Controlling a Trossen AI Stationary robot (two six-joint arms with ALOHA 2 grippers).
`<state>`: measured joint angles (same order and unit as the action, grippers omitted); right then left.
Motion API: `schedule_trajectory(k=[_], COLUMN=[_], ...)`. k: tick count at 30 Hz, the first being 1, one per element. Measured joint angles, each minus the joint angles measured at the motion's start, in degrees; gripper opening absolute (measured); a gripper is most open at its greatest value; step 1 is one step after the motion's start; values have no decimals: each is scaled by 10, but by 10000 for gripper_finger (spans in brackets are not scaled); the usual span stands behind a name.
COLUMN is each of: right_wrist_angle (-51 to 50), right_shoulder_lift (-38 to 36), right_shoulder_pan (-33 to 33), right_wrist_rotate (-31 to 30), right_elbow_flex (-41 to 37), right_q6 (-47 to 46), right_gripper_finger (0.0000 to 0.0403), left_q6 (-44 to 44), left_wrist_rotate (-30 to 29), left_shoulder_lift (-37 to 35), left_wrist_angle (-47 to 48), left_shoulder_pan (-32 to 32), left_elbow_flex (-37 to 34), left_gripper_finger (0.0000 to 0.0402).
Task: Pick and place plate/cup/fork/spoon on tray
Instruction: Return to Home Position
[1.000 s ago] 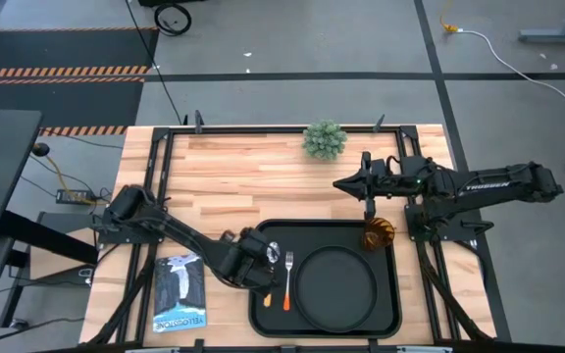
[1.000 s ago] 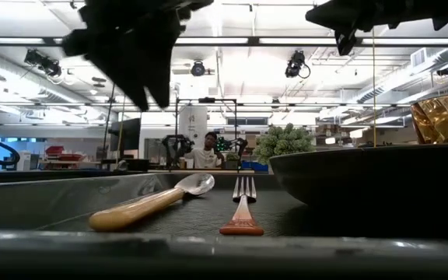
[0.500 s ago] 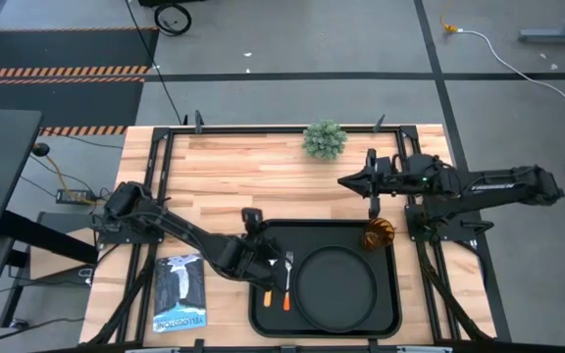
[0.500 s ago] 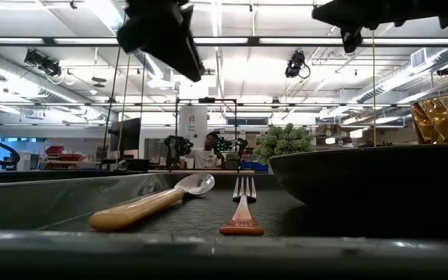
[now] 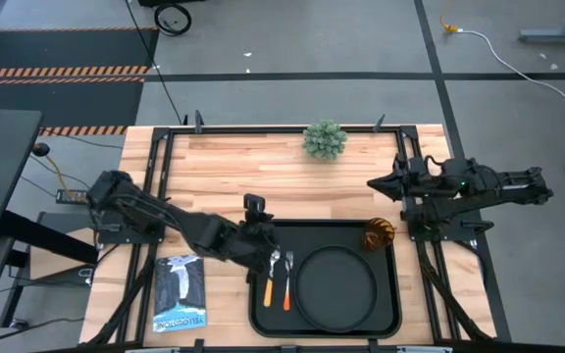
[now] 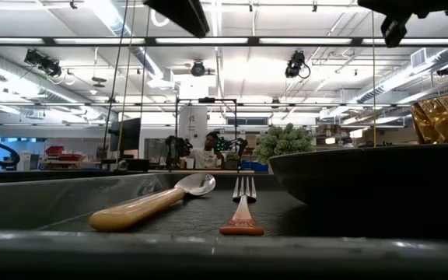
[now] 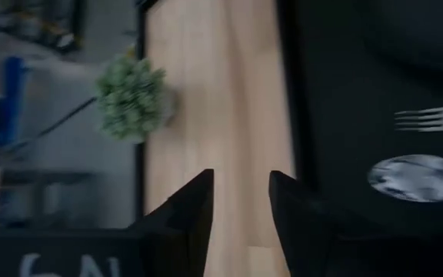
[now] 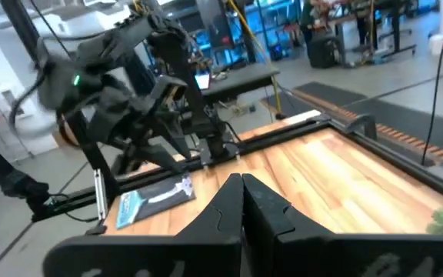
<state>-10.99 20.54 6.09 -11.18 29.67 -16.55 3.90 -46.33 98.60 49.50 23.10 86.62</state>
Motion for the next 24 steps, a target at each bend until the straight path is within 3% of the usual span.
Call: schedule_trajectory(k=[8,11,20,24], right_wrist_angle=[32,75,385,418], right_shoulder_lift=[-51,-58,-62,-69], right_shoulder_pan=[27,28,28,28], right_wrist_rotate=[-18,-18,-10,-7], right_elbow_flex=[-49,-94,-265,-291], right_q6=[47,51,61,59], right_gripper_finger=[7,7,7,7], left_q6=[40,38,68,47], left_wrist_rotate=[152,161,166,166], left_shoulder_lift=[-123,-159,-281,-348], left_wrist_angle=[-91,-154,-321,-372], left_shoulder_pan=[-40,-45,-37,-37], left_elbow_flex=[-105,-176,-355,-417], left_gripper_finger=[95,81,42,27])
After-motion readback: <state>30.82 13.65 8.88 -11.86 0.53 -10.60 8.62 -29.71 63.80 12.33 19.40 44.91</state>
